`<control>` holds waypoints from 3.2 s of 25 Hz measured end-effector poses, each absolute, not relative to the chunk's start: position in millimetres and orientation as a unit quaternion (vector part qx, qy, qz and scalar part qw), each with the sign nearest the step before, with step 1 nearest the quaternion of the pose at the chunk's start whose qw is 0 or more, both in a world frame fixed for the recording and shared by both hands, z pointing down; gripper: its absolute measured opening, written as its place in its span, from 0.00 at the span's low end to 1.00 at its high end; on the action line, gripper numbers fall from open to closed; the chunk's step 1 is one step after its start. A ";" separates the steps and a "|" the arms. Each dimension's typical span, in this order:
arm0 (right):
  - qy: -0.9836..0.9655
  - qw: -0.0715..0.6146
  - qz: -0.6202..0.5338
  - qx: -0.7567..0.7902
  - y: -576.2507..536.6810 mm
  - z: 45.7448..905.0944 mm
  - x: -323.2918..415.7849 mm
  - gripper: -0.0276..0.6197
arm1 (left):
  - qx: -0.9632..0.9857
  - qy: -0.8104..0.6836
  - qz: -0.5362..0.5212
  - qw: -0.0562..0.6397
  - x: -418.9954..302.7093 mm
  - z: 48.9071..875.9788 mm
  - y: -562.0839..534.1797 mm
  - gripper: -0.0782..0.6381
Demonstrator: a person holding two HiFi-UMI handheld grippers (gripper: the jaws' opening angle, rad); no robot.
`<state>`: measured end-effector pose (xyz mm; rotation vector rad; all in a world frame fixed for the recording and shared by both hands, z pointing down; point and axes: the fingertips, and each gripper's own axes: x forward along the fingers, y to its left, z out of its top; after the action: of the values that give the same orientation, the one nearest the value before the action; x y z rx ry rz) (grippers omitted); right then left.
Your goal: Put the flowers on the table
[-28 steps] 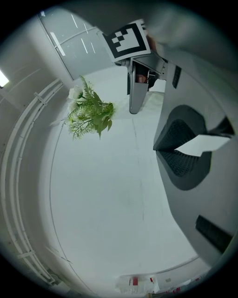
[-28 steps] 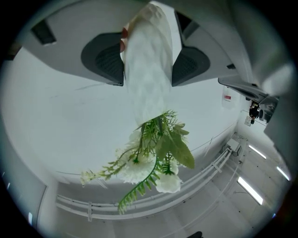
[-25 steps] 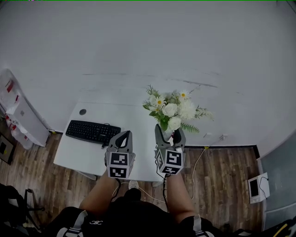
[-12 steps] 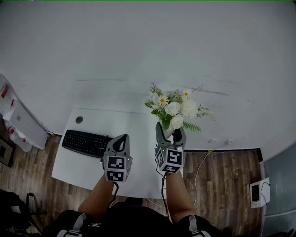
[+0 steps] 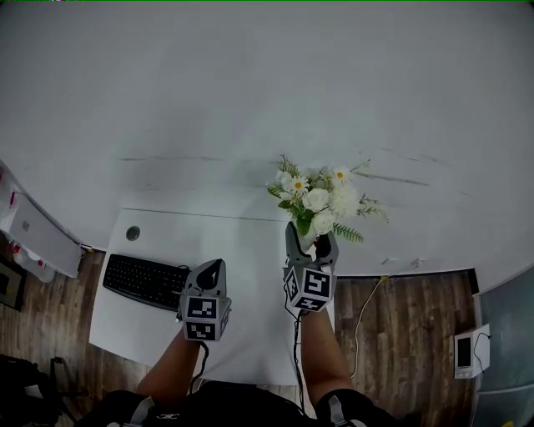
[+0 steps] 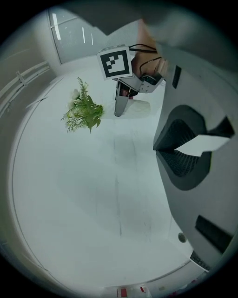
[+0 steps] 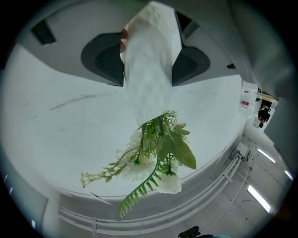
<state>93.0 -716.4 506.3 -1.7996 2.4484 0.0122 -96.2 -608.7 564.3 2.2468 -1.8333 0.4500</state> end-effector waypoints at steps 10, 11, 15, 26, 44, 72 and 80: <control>0.802 0.035 -0.016 -0.597 -796.0 581.3 92.4 0.55 | 0.760 -0.615 0.171 0.120 -104.1 608.4 -672.1 0.11; 0.801 0.033 -0.018 -0.597 -801.7 588.9 92.1 0.55 | 0.762 -0.612 0.173 0.122 -103.2 612.3 -676.6 0.11; 0.799 0.025 -0.022 -0.601 -818.6 616.6 89.2 0.55 | 0.766 -0.603 0.185 0.124 -103.3 621.2 -685.9 0.11; 0.786 -0.007 -0.036 -0.617 -855.0 663.4 83.4 0.55 | 0.768 -0.600 0.192 0.119 -122.6 625.8 -702.6 0.11; 0.784 -0.022 -0.072 -0.616 -849.2 705.2 73.2 0.60 | 0.765 -0.600 0.192 0.132 -129.5 634.3 -700.2 0.11; 0.798 0.032 -0.020 -0.602 -536.1 508.1 132.2 0.05 | 0.802 -0.587 0.090 0.061 -31.2 517.6 -495.2 0.11; 0.801 0.047 -0.016 -0.597 -402.0 468.8 158.7 0.04 | 0.810 -0.580 0.081 0.038 8.6 492.7 -373.7 0.11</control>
<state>158.7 -402.0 468.8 -1.8201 2.4426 -0.0499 8.6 -373.7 492.7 2.4846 -1.7775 0.2479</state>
